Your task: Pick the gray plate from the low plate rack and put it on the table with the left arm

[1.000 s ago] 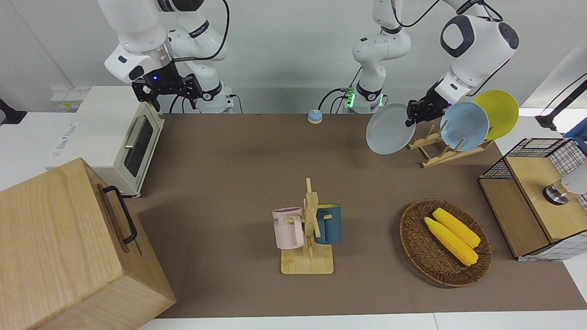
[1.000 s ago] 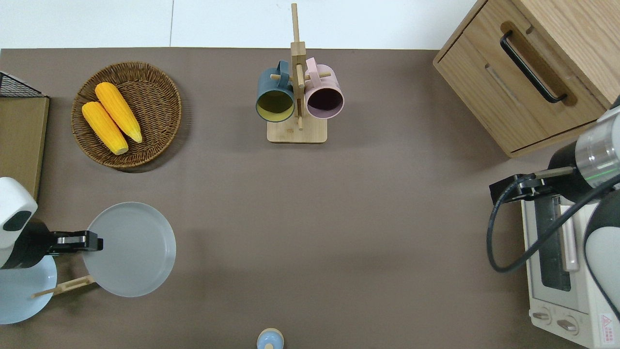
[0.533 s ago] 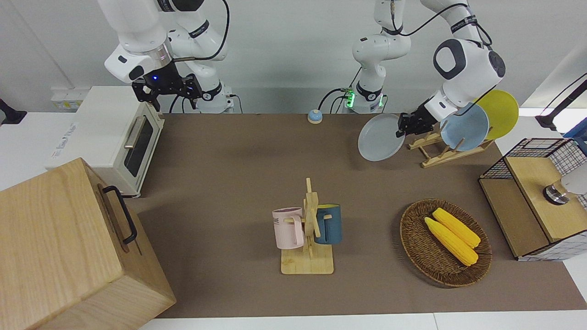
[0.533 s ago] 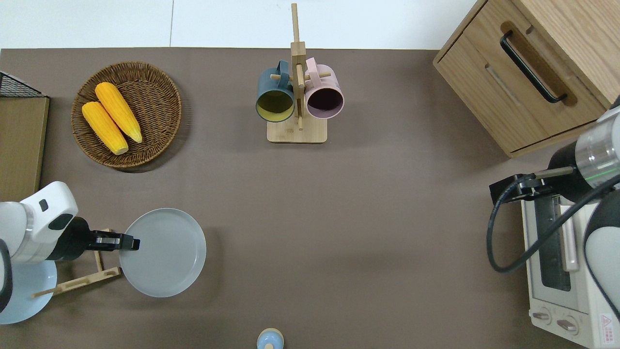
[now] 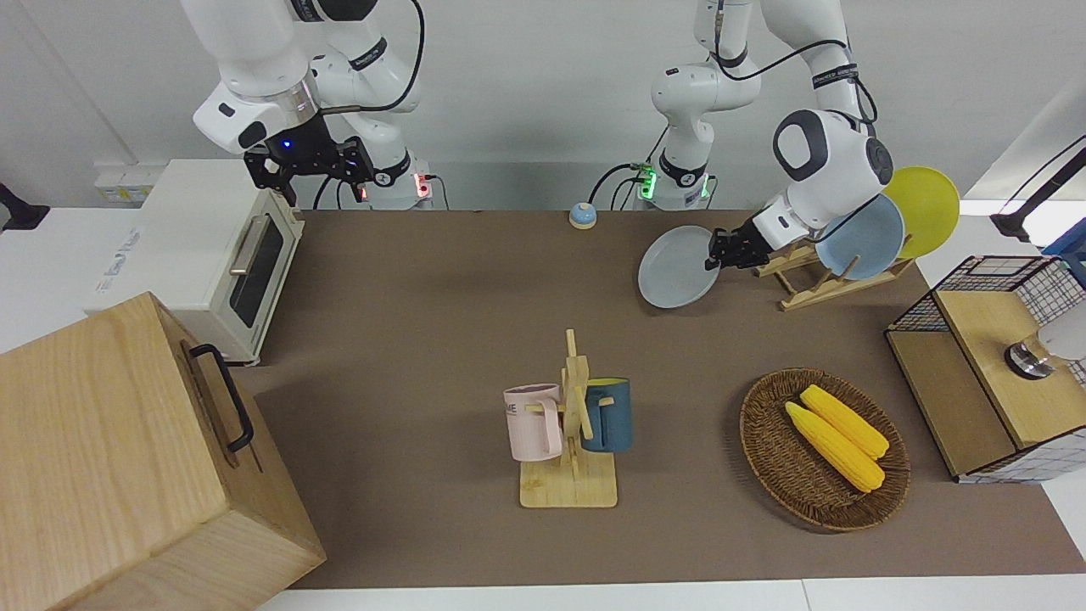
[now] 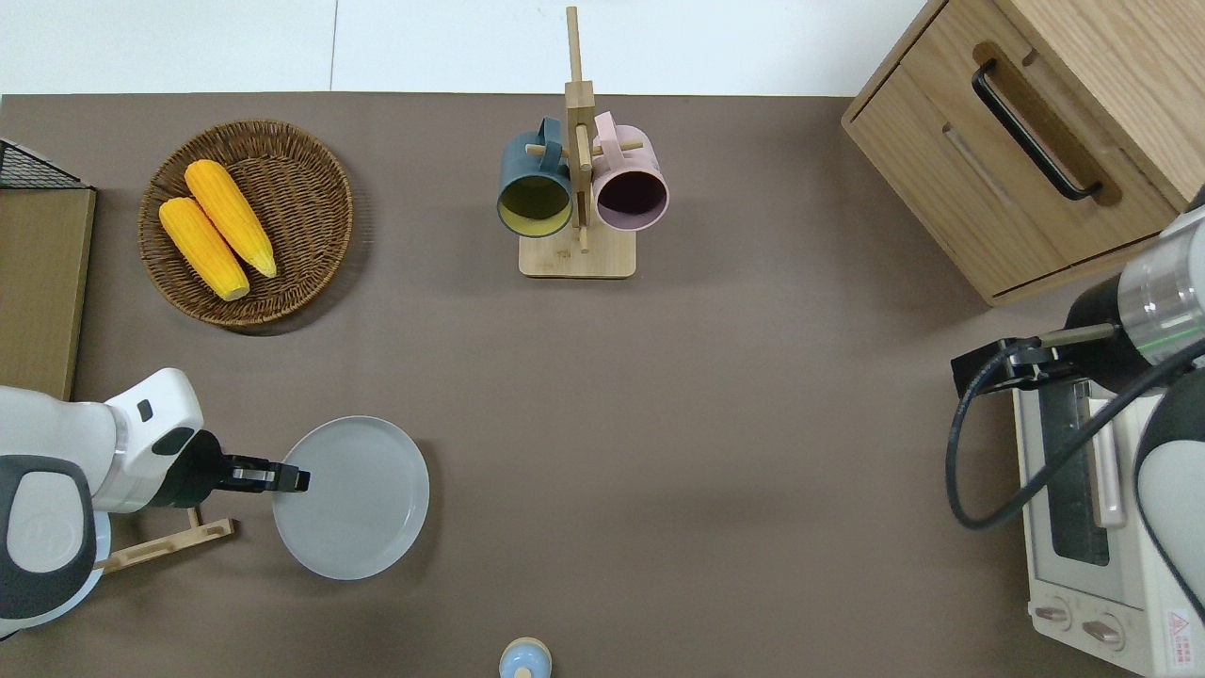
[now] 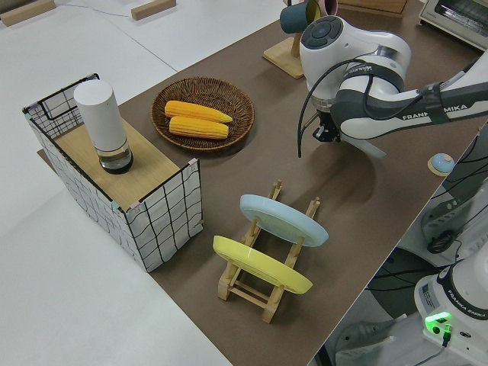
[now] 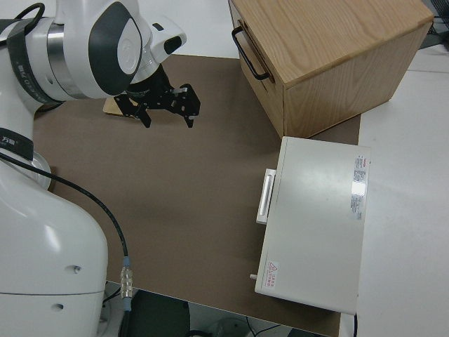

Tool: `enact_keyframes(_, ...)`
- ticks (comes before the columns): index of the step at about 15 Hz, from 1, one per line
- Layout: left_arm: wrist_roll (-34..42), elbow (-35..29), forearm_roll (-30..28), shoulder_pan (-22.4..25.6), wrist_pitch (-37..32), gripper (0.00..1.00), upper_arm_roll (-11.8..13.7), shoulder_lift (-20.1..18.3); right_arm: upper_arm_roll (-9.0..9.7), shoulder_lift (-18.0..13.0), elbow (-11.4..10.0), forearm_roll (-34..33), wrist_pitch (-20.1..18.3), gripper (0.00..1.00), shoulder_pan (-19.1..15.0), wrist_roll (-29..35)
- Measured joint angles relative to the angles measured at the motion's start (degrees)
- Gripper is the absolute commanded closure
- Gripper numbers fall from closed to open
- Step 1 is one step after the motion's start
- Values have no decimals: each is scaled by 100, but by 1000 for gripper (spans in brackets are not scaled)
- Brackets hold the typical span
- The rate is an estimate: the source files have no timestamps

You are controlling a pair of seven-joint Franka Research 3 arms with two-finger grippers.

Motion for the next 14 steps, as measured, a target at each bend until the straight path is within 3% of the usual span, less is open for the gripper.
enact_keyframes(2, 7, -8, -3, -40, 26, 491, -5, 33, 0, 0, 0, 0, 0, 17, 0, 0)
enact_keyframes(4, 19, -9, -4, -48, 40, 407, 4, 45, 0, 0, 0, 0, 0, 17, 0, 0)
enact_keyframes(9, 96, -5, 27, -41, 95, 321, 107, 48, 0, 0, 0, 0, 0, 17, 0, 0)
enact_keyframes(14, 91, 253, 519, 125, 178, 166, 268, 35, 0, 0, 0, 0, 0, 17, 0, 0)
